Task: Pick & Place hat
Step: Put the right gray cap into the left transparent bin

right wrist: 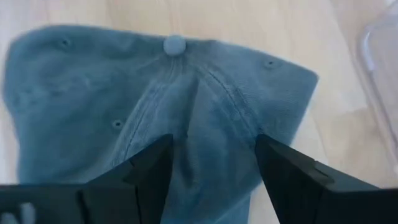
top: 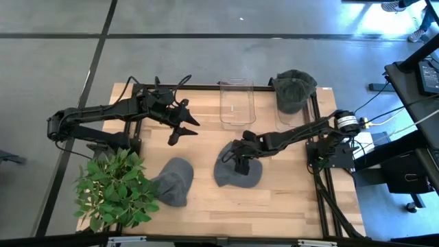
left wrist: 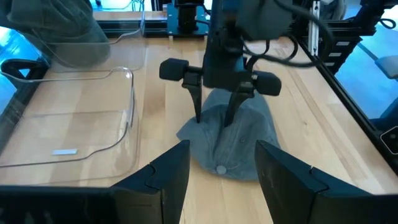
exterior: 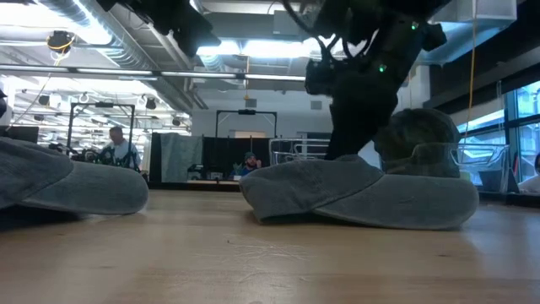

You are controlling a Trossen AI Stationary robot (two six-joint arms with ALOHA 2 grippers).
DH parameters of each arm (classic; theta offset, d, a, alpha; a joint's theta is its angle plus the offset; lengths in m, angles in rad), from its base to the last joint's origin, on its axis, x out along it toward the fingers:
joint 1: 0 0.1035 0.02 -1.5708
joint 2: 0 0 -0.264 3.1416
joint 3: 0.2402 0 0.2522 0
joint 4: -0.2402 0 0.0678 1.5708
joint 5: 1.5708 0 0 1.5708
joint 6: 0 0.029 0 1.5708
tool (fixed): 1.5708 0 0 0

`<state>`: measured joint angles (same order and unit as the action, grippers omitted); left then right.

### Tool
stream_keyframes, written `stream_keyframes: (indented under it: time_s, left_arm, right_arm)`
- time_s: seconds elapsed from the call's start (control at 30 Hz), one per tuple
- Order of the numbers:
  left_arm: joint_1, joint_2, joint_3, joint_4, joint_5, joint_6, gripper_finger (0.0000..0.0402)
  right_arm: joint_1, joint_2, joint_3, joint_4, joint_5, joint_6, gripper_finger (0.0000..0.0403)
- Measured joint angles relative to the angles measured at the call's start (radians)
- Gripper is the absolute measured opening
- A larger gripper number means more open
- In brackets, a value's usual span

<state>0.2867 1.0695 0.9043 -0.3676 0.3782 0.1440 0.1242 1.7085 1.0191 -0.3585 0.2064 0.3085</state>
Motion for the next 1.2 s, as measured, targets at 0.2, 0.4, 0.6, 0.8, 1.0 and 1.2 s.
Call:
stream_keyframes:
  time_s: [0.2, 0.4, 0.6, 0.8, 1.0, 1.2]
  left_arm:
    - [0.000, 0.000, 0.000, 0.000, 0.001, 0.029, 0.0175]
    - [0.000, 0.000, 0.000, 0.002, 0.001, 0.034, 0.0175]
    - [-0.009, 0.021, 0.001, 0.031, 0.001, -0.013, 0.0175]
    - [-0.047, 0.115, 0.002, 0.207, 0.000, -0.146, 0.0175]
    - [-0.047, 0.203, 0.002, 0.382, -0.106, -0.184, 0.0175]
    - [-0.053, 0.280, 0.002, 0.558, -0.116, -0.184, 0.0175]
  right_arm:
    - [-0.001, 0.020, 0.001, -0.030, -0.005, 0.007, 0.0180]
    - [-0.001, 0.015, 0.001, -0.064, -0.008, 0.002, 0.0042]
    - [-0.001, -0.015, 0.001, -0.123, 0.059, -0.002, 0.0014]
    - [0.012, -0.142, 0.001, -0.204, 0.147, 0.004, 0.0007]
    - [0.049, -0.334, 0.001, -0.231, 0.202, 0.002, 0.0004]
    - [0.087, -0.470, 0.001, -0.216, 0.305, -0.030, 0.0003]
